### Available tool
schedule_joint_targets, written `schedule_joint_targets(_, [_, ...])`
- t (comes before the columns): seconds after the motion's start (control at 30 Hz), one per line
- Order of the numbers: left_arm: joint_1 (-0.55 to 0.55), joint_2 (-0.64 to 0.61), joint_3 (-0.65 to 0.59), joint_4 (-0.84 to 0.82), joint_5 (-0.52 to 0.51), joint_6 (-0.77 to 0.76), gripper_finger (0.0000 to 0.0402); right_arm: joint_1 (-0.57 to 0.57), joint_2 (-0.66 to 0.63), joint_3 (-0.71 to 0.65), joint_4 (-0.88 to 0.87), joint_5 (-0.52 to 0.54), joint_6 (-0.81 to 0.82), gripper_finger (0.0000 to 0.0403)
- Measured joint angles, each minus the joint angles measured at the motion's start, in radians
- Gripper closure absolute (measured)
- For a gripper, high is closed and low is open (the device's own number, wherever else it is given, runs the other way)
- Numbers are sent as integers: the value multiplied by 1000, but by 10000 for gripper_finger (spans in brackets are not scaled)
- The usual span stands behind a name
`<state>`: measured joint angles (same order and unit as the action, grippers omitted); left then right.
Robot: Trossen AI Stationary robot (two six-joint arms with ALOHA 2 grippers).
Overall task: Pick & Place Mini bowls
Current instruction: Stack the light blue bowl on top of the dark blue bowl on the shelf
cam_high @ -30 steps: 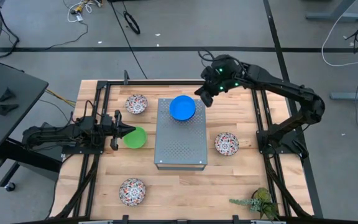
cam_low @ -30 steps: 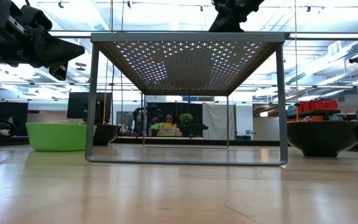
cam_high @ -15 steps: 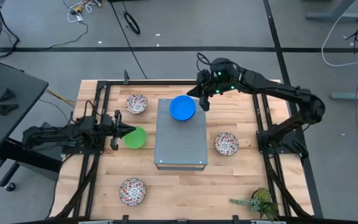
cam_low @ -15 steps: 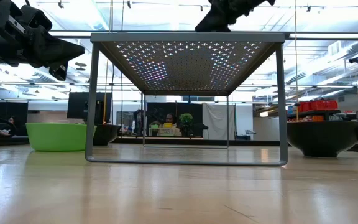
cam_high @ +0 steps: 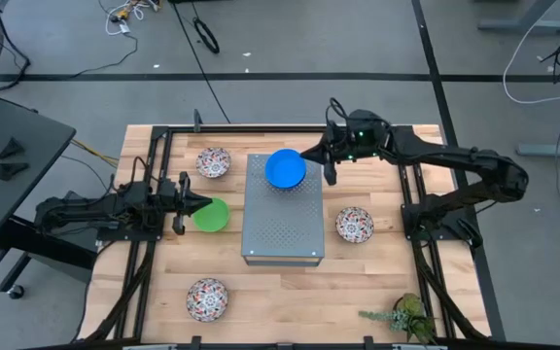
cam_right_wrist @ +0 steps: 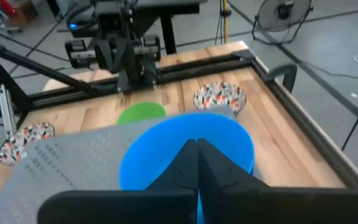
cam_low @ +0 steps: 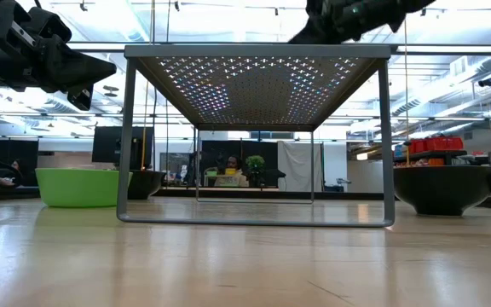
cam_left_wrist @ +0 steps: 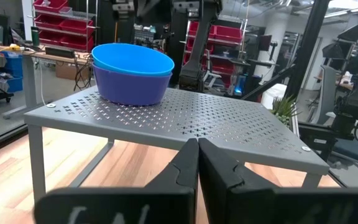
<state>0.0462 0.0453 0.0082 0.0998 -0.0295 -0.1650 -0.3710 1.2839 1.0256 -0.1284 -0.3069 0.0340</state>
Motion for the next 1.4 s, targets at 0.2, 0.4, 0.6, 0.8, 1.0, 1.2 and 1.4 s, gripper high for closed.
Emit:
schedule_joint_targets(0.2, [0,0,0,0,0,0,387,0,5,-43,39,1,-7,403])
schedule_joint_targets(0.4, [0,0,0,0,0,0,387,-1,5,-43,24,2,-27,403])
schedule_joint_targets(0.6, [0,0,0,0,0,0,387,-2,5,-43,-35,16,-47,403])
schedule_joint_targets(0.8, [0,0,0,0,0,0,387,-2,5,-43,-57,28,-55,403])
schedule_joint_targets(1.0, [0,0,0,0,0,0,387,-2,5,-43,-88,28,-61,403])
schedule_joint_targets(1.2, [0,0,0,0,0,0,387,-2,5,-43,-94,28,-69,403])
schedule_joint_targets(1.4, [0,0,0,0,0,0,387,-2,5,-43,-70,28,-69,403])
